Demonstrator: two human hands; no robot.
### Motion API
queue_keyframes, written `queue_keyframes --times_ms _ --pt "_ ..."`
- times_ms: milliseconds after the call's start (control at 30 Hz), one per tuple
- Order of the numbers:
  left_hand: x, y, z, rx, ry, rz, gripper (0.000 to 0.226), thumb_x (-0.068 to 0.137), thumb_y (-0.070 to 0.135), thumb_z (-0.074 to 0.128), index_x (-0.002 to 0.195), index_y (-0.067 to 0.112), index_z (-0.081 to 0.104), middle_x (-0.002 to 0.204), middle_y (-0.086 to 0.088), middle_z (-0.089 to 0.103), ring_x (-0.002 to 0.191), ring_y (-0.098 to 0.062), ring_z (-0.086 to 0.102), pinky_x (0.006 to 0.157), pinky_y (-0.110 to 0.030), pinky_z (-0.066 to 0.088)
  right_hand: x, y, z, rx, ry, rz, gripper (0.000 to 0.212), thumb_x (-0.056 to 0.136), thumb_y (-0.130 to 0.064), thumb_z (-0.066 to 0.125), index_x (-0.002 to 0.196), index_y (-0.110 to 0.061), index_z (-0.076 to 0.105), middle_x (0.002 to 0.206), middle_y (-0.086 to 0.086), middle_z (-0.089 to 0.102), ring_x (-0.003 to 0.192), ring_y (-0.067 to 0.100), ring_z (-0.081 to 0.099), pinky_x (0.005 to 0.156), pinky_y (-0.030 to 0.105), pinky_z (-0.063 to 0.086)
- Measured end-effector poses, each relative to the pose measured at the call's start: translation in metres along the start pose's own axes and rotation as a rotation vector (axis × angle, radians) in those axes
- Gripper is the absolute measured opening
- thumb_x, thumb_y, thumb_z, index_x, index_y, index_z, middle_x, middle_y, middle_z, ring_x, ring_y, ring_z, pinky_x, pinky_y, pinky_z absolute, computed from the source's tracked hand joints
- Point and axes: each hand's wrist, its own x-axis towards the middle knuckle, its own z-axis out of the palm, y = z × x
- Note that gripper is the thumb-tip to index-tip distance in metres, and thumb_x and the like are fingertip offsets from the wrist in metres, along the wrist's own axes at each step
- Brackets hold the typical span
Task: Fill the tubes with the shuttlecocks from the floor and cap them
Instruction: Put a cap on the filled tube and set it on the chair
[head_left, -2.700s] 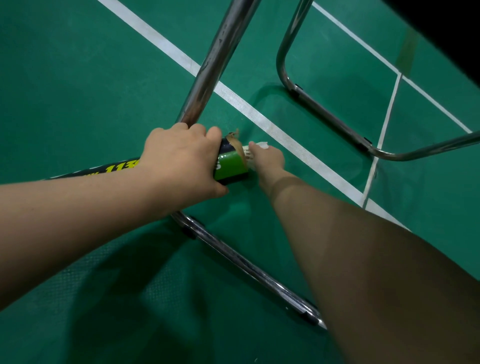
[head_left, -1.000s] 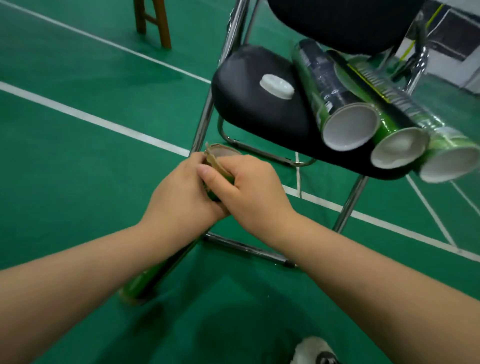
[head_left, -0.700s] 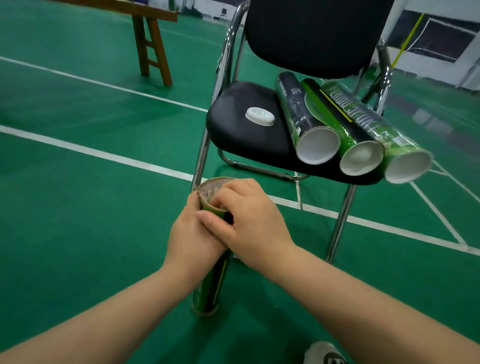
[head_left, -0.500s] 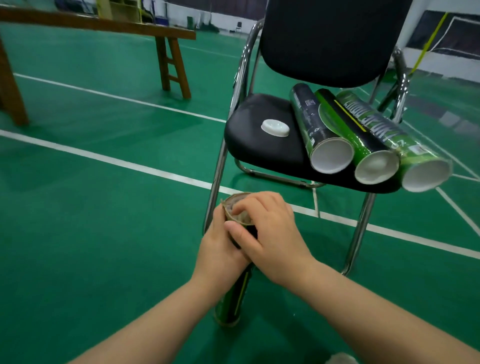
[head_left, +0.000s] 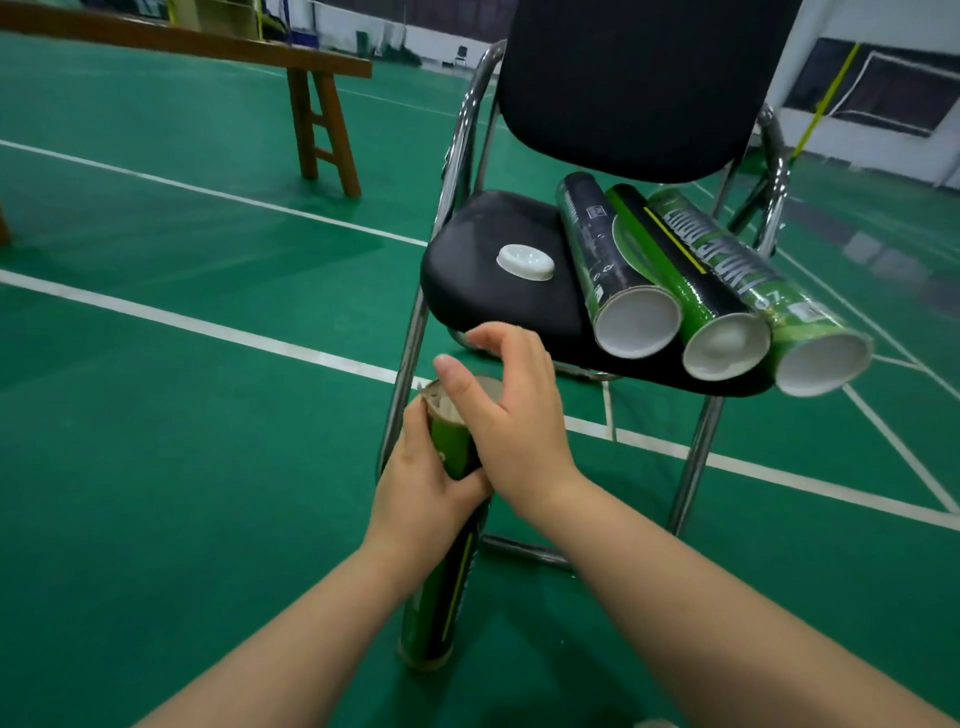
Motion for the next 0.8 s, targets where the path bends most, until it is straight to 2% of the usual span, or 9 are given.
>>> queue_keyframes --times_ms 100,167,300,367,433,500,633,700,800 --pt "0.017 -0.001 0.006 0.01 0.013 -0.01 0.07 0.067 0.035 0.076 0.123 0.017 0.037 0.101 -0.001 0.06 0.09 -0.026 0.06 0.067 -0.031 0.042 0.027 -0.004 0.003 -0.089 -0.02 0.048 0.046 0.086 -0.048 0.055 0.121 -0.019 0.048 0.122 -0.002 0.047 0.117 0.015 0.04 0.102 0.035 0.033" --pt "0.027 -0.001 0.009 0.008 0.04 -0.022 0.072 0.067 0.035 0.075 0.125 0.014 0.038 0.105 -0.005 0.061 0.092 -0.029 0.058 0.067 -0.031 0.04 0.049 -0.005 0.008 -0.166 -0.02 0.09 0.049 0.089 -0.043 0.054 0.129 -0.017 0.042 0.132 0.002 0.042 0.122 0.019 0.035 0.104 0.034 0.03" --pt "0.053 0.006 0.011 -0.03 0.069 -0.041 0.068 0.069 0.036 0.076 0.124 0.021 0.039 0.102 0.003 0.056 0.087 -0.02 0.053 0.066 -0.027 0.036 0.093 0.004 0.018 -0.396 -0.008 0.097 0.058 0.089 -0.048 0.05 0.136 -0.017 0.034 0.14 0.004 0.034 0.131 0.024 0.027 0.107 0.039 0.027" --pt "0.07 0.007 0.012 -0.038 0.048 -0.054 0.069 0.069 0.04 0.075 0.124 0.021 0.038 0.105 0.001 0.057 0.09 -0.022 0.055 0.07 -0.031 0.043 0.113 0.012 0.019 -0.502 0.021 0.116 0.064 0.088 -0.052 0.049 0.138 -0.017 0.031 0.144 0.005 0.031 0.133 0.026 0.026 0.11 0.041 0.026" --pt "0.083 0.006 0.013 -0.041 0.038 -0.059 0.069 0.069 0.042 0.075 0.123 0.021 0.038 0.108 -0.002 0.06 0.093 -0.025 0.057 0.075 -0.035 0.047 0.134 0.022 0.017 -0.586 0.066 0.159 0.069 0.087 -0.055 0.048 0.142 -0.018 0.027 0.149 0.006 0.026 0.137 0.029 0.021 0.112 0.045 0.021" --pt "0.092 0.005 0.014 -0.045 0.043 -0.052 0.069 0.069 0.043 0.076 0.122 0.021 0.038 0.107 0.0 0.057 0.09 -0.021 0.054 0.073 -0.031 0.044 0.152 0.032 0.016 -0.63 0.074 0.248 0.074 0.088 -0.057 0.046 0.145 -0.019 0.021 0.153 0.007 0.018 0.14 0.031 0.015 0.114 0.047 0.017" --pt "0.096 0.0 0.015 -0.083 0.028 -0.028 0.071 0.068 0.043 0.076 0.124 0.024 0.035 0.109 0.005 0.053 0.092 -0.016 0.051 0.074 -0.026 0.04 0.175 0.047 0.022 -0.68 -0.055 0.394 0.076 0.088 -0.06 0.044 0.148 -0.025 0.013 0.157 0.007 0.005 0.142 0.037 0.008 0.114 0.049 0.014" --pt "0.096 -0.001 0.014 -0.084 0.019 -0.018 0.073 0.068 0.043 0.076 0.126 0.024 0.035 0.108 0.006 0.051 0.092 -0.015 0.049 0.074 -0.024 0.039 0.187 0.05 0.022 -0.695 -0.126 0.439 0.071 0.088 -0.061 0.041 0.147 -0.027 0.021 0.155 0.009 0.015 0.139 0.039 0.017 0.11 0.05 0.02" --pt "0.096 -0.001 0.011 -0.088 0.012 -0.012 0.075 0.068 0.043 0.076 0.127 0.024 0.034 0.107 0.009 0.049 0.093 -0.012 0.048 0.076 -0.022 0.037 0.195 0.052 0.019 -0.793 -0.168 0.415 0.052 0.089 -0.055 0.04 0.129 -0.024 0.05 0.135 0.011 0.048 0.122 0.037 0.043 0.099 0.044 0.034"
